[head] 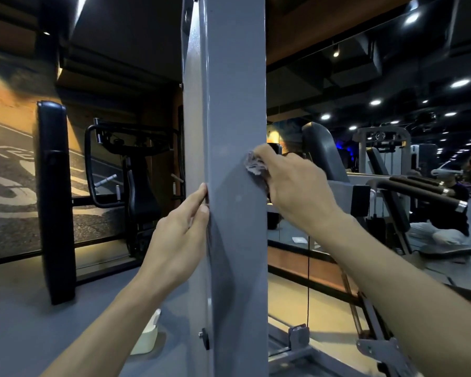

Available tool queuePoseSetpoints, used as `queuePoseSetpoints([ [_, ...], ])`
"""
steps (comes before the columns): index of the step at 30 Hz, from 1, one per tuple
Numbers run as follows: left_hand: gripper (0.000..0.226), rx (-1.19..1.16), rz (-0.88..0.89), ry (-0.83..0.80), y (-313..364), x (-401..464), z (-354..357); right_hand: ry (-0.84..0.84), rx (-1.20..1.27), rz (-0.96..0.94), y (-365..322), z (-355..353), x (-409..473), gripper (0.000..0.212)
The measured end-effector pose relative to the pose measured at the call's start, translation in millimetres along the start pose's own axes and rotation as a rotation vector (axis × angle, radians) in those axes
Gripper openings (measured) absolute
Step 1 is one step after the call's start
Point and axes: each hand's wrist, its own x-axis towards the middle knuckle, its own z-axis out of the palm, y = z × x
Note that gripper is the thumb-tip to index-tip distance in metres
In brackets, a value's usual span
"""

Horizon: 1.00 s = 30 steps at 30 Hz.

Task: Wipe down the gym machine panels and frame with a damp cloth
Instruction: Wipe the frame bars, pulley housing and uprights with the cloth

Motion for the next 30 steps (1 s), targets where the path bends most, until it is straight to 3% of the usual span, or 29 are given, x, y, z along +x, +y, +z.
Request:
queuePoseSetpoints([
  [5,0.045,-0.047,0.002,-0.007,-5.1,0.4,2.3,-0.112,0.31,0.038,-30.1,23.5,-79.2,0.025],
  [7,0.046,-0.064,0.005,-0.008,-6.9,-0.6,4.0,-0.174,0.33,-0.011,-38.8,30.0,-108.1,0.028],
  [11,0.046,-0.08,0.019,-0.011,-8.1,-0.5,3.0,-0.013,0.293,0.01,-17.9,22.0,-62.2,0.032],
  [15,0.047,-0.113,0.021,-0.039,-13.7,1.0,0.0,0.027,0.376,0.1,-5.3,23.3,-27.7,0.014],
  [20,0.053,-0.201,0.033,-0.099,-26.0,3.8,1.5,-0.06,0.62,0.167,-30.5,56.5,-131.4,0.02],
  [23,0.06,-0.232,0.035,-0.098,-29.4,5.8,2.3,-0.196,0.559,0.11,-39.4,59.4,-173.2,0.021],
  [25,0.059,-0.235,0.038,-0.099,-29.4,7.0,1.4,-0.242,0.526,0.058,-32.7,47.8,-153.1,0.024],
  [30,0.049,-0.249,0.033,-0.119,-26.8,6.0,-2.1,-0.055,0.415,0.104,-18.1,35.0,-79.6,0.015],
])
